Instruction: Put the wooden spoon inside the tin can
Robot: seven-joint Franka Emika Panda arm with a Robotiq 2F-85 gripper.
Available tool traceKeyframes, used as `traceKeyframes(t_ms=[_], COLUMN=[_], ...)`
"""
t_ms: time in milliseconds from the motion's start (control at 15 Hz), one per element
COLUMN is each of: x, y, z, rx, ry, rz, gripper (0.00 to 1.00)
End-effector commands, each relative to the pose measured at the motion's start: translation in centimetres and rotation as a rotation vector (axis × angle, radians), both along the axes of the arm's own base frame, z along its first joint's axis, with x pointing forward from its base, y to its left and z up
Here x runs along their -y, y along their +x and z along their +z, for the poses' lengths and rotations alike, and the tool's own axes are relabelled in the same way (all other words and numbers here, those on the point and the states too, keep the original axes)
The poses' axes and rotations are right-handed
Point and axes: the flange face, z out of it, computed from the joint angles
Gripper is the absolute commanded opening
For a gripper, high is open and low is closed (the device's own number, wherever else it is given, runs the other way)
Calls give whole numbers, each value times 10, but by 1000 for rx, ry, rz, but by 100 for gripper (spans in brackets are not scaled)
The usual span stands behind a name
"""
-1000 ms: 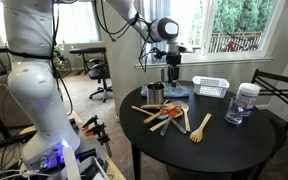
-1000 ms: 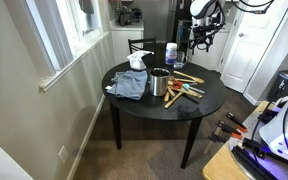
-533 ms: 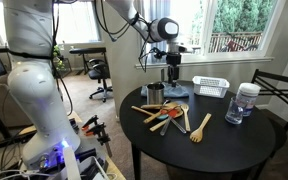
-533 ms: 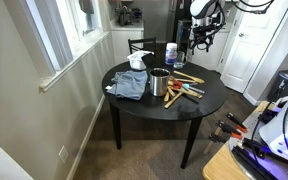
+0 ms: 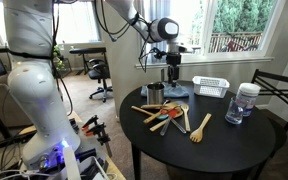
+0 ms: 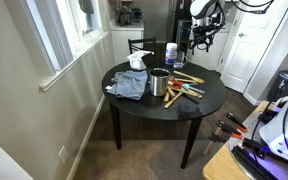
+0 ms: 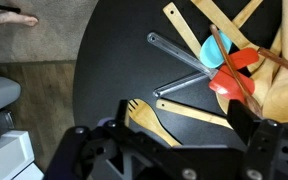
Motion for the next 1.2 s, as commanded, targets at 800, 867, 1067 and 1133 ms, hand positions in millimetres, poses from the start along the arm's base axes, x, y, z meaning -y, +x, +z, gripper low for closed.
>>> traceKeyframes(t_ms=[800, 867, 1067, 1133], x=[8, 7, 2, -2], y=[92, 95, 101, 103], z=[-138, -148, -167, -172], rx=[-1, 12, 45, 63], ry=[-3, 0, 16, 21], rz=[-107, -100, -83, -71], gripper=[100, 100, 100, 100])
